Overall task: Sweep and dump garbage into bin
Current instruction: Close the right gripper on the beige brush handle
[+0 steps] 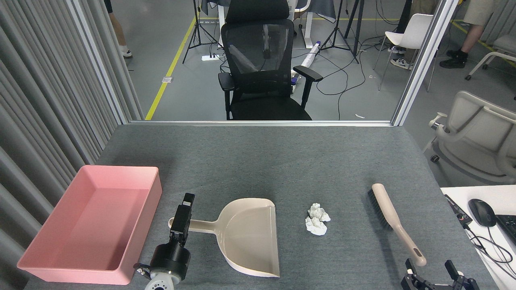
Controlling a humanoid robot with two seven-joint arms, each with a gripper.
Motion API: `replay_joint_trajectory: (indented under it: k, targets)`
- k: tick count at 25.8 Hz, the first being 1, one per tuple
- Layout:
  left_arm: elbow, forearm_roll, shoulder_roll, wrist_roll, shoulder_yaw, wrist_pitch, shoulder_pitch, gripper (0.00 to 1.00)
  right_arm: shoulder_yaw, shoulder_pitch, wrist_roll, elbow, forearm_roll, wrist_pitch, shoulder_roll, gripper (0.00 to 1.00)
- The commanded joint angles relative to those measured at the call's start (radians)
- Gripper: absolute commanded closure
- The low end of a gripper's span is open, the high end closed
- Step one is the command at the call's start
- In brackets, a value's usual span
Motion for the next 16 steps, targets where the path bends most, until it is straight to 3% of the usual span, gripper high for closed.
replay_joint_trajectory:
  k: [1, 16]
  targets:
    - [0.002, 0.000, 0.001, 0.001, 0.004, -0.003, 0.000, 0.00, 0.013, -0.031, 0.001, 0.038, 0.017, 0.003, -0.001, 0.00]
    - [0.012, -0.002, -0.001, 0.004, -0.001, -0.006, 0.002, 0.00, 0.064, -0.033, 0.002, 0.056, 0.018, 0.025, -0.020, 0.00]
